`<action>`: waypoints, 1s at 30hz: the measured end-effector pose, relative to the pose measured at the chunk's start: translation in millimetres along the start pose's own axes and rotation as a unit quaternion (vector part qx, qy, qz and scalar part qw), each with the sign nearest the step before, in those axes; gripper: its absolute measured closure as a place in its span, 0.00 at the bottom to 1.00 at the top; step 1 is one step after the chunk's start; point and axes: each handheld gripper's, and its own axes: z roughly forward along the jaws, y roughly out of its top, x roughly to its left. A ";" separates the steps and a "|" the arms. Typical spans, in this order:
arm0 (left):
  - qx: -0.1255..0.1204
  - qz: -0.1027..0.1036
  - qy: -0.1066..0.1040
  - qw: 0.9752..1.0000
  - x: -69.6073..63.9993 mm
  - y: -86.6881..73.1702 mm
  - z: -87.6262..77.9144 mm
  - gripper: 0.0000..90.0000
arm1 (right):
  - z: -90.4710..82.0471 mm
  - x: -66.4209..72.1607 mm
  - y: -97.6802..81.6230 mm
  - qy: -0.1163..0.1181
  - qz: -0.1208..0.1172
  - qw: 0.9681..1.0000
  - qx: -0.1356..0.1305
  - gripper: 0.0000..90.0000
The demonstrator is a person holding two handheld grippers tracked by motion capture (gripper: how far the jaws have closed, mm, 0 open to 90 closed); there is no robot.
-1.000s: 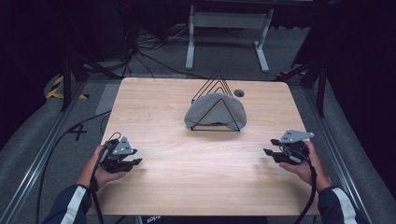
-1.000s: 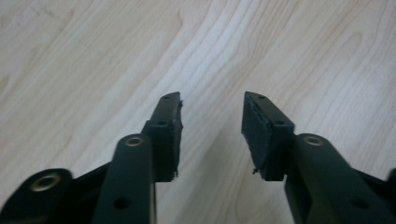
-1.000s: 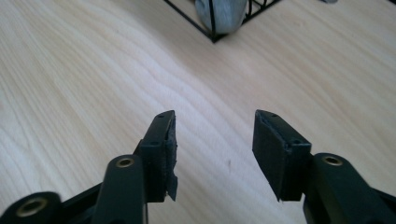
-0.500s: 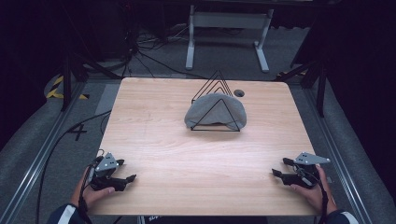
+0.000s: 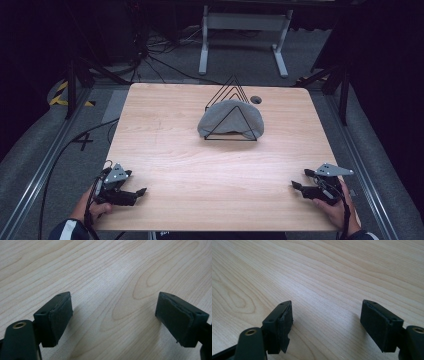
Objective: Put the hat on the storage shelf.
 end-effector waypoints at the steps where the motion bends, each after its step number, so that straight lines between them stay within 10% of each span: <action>1: 0.003 -0.009 -0.003 1.000 -1.2 0.0 -0.1 0.16 | -0.2 -0.2 -0.2 -0.002 0.001 1.000 0.000 0.29; 30: 0.010 -0.021 0.009 1.000 -5.0 3.3 3.5 0.10 | 0.0 -2.0 0.0 -0.011 0.010 1.000 0.001 0.28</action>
